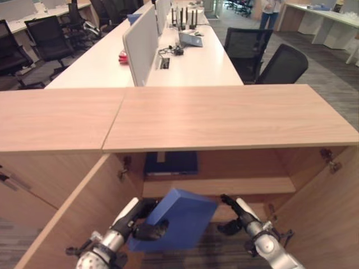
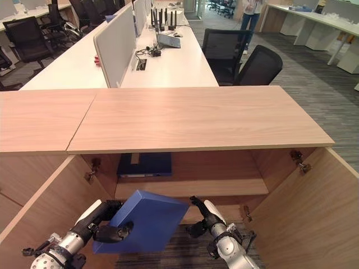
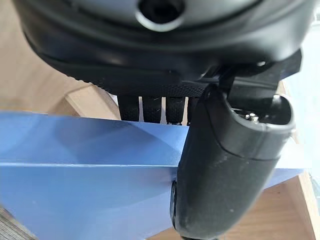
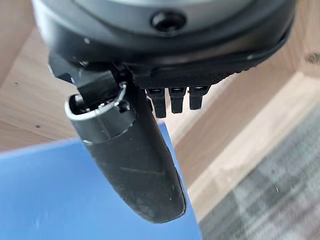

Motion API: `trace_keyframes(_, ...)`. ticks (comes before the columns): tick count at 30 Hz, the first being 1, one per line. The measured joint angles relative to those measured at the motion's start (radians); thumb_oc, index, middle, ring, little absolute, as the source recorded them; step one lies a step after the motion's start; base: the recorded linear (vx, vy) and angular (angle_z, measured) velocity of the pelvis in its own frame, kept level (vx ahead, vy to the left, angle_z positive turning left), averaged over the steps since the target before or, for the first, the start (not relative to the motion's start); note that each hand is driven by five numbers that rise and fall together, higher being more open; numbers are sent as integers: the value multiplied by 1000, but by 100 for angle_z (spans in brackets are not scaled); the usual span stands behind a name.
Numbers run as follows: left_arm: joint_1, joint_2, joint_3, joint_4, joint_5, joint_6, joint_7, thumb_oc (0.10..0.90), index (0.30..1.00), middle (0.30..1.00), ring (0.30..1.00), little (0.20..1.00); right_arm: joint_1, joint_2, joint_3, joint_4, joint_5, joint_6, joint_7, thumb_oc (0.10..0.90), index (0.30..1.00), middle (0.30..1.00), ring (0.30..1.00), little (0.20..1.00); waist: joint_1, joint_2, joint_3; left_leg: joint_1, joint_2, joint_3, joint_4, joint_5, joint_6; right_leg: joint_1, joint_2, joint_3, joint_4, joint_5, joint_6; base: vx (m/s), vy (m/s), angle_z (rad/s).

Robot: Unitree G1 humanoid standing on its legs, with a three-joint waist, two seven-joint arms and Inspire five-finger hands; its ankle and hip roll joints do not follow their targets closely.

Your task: Put the empty folder in the office cabinet

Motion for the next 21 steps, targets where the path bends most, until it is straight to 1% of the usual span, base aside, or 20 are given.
trace_keyframes(3,0,1,0,0,1,0,0,400,300,300,300,300,0,-27,30,-15,0,0,30,800,900,900,900,900,-1,1,0,-1,2,3,0,2,0,0,2,1,0,4,-5,7,-7,-1)
trace_keyframes(5,0,1,0,1,1,0,0,400,300,300,300,300,-2,-29,30,-15,5,0,45,800,900,900,900,900,2,2,1,0,2,3,0,2,0,-1,2,1,0,4,-5,0,0,0)
trace_keyframes(7,0,4,1,0,2,0,0,400,300,300,300,300,-9,-32,42,-15,37,0,65,800,900,900,900,900,6,3,2,0,2,3,0,2,0,0,2,1,0,3,-5,0,0,0)
trace_keyframes(12,-10,12,1,0,10,0,0,400,300,300,300,300,-24,-38,75,-14,40,1,81,800,900,900,900,900,6,6,3,0,2,1,0,2,-2,-1,2,0,0,0,0,0,0,0)
trace_keyframes(14,-29,37,-3,-1,10,0,-1,400,300,300,300,300,-41,-46,88,-14,40,1,83,800,900,900,900,900,7,6,4,0,3,1,0,2,-2,-1,2,0,0,1,0,0,0,0)
trace_keyframes(15,-49,72,-4,-14,10,0,-2,400,300,300,300,300,-59,-51,95,-14,40,1,90,800,900,900,900,900,8,6,4,0,4,1,0,2,-4,-1,3,0,0,1,-1,0,0,0)
trace_keyframes(16,-58,86,-5,-21,10,0,-2,400,300,300,300,300,-63,-50,95,-14,40,1,91,800,900,900,900,900,8,6,4,0,4,1,0,3,-4,-1,4,0,0,2,-1,0,0,0)
trace_keyframes(21,-99,122,-8,-32,7,0,-2,400,300,300,300,300,-94,-48,94,-14,40,1,81,800,900,900,900,900,13,6,3,0,4,2,0,4,-4,1,4,1,0,5,-4,0,0,0)
